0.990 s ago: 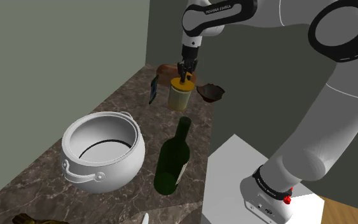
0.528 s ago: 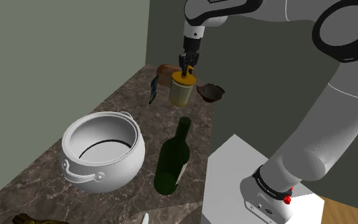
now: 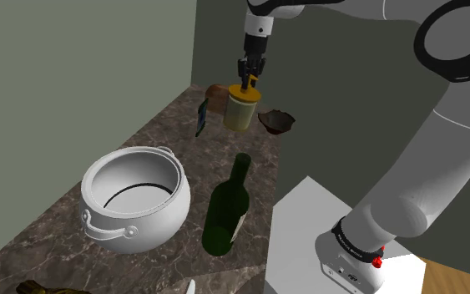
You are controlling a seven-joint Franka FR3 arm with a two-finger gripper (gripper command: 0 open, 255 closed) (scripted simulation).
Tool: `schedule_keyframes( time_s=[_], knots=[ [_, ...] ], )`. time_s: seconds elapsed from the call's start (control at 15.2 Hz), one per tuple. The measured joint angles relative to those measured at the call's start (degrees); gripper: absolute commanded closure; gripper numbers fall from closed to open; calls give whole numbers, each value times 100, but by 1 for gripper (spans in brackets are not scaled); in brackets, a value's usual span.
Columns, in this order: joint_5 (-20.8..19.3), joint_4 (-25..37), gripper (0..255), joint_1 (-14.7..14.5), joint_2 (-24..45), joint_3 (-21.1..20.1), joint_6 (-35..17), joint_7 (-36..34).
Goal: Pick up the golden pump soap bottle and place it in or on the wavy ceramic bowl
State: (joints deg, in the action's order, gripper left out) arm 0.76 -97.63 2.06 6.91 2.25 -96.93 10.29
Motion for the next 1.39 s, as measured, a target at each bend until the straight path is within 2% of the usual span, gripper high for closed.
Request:
schedule_keyframes(
  time_s=[0.66,0.92,1.39],
  knots=[
    [-4,731,255,35,14,27,718,54],
    [-42,918,255,288,1,226,921,496],
    [-75,1701,255,796,258,607,1441,1379]
  ],
)
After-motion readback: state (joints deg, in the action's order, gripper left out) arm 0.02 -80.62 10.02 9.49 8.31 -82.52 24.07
